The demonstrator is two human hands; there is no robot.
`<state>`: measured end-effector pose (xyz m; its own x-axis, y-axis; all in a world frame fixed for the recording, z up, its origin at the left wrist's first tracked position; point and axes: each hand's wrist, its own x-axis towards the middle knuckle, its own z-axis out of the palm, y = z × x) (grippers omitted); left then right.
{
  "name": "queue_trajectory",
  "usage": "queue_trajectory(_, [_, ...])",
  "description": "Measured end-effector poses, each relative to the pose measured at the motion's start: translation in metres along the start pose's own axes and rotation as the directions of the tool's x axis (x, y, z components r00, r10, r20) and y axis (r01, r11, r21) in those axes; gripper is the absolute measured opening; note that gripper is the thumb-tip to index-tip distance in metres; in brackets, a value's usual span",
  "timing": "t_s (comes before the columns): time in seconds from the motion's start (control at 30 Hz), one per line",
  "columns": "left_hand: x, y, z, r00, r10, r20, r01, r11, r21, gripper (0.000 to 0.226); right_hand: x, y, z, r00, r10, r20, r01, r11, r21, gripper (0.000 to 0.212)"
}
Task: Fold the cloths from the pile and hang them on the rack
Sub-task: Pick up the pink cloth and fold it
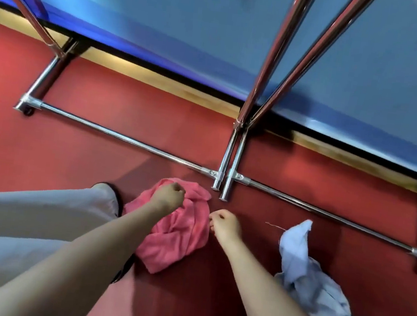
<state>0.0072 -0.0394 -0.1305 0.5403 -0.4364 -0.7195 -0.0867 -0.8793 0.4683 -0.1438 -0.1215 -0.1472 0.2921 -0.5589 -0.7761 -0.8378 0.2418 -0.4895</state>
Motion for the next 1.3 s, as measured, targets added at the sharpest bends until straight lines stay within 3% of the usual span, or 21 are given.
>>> queue_trajectory(0.1, [0.025, -0.019, 0.016, 0.998, 0.001, 0.064, -0.005, 0.998, 0.056, 0.031, 0.016, 0.002, 0.021, 1.000, -0.023, 0.009, 0.023, 0.999, -0.037, 0.015])
queue_trajectory(0.23, [0.050, -0.037, 0.023, 0.967, 0.192, 0.166, -0.237, 0.917, 0.321, 0.040, 0.036, 0.013, 0.052, 0.997, -0.039, 0.059, 0.042, 0.998, -0.045, 0.030])
queue_trajectory(0.43, [0.060, -0.051, 0.027, 0.911, 0.290, 0.293, -0.398, 0.803, 0.443, 0.035, 0.041, 0.020, 0.076, 0.998, -0.056, -0.002, 0.056, 0.998, 0.028, 0.022])
queue_trajectory(0.67, [0.013, -0.017, 0.006, 0.872, 0.425, 0.245, -0.489, 0.794, 0.361, 0.065, 0.003, 0.001, 0.051, 0.992, -0.103, -0.069, 0.116, 0.969, 0.218, 0.010])
queue_trajectory(0.87, [-0.078, 0.051, -0.035, 0.884, 0.465, 0.052, -0.463, 0.854, 0.236, 0.025, -0.081, -0.043, -0.011, 0.932, -0.296, -0.207, 0.349, 0.886, 0.306, 0.010])
queue_trajectory(0.93, [-0.114, 0.069, -0.054, 0.845, 0.534, 0.028, -0.527, 0.822, 0.213, 0.025, -0.119, -0.053, -0.037, 0.894, -0.389, -0.221, 0.440, 0.854, 0.278, 0.010])
queue_trajectory(1.07, [-0.188, 0.097, -0.086, 0.738, 0.660, 0.140, -0.658, 0.658, 0.367, 0.028, -0.193, -0.062, -0.090, 0.810, -0.536, -0.239, 0.581, 0.787, 0.208, 0.008])
queue_trajectory(1.17, [-0.232, 0.105, -0.100, 0.691, 0.711, 0.133, -0.704, 0.620, 0.346, 0.034, -0.237, -0.063, -0.128, 0.732, -0.605, -0.313, 0.672, 0.717, 0.186, 0.006])
queue_trajectory(1.23, [-0.254, 0.100, -0.103, 0.696, 0.715, 0.066, -0.712, 0.676, 0.190, 0.032, -0.257, -0.057, -0.146, 0.702, -0.628, -0.336, 0.700, 0.695, 0.164, 0.006])
queue_trajectory(1.3, [-0.276, 0.094, -0.100, 0.739, 0.673, 0.033, -0.665, 0.737, -0.120, 0.028, -0.273, -0.049, -0.156, 0.679, -0.651, -0.339, 0.718, 0.686, 0.121, 0.007])
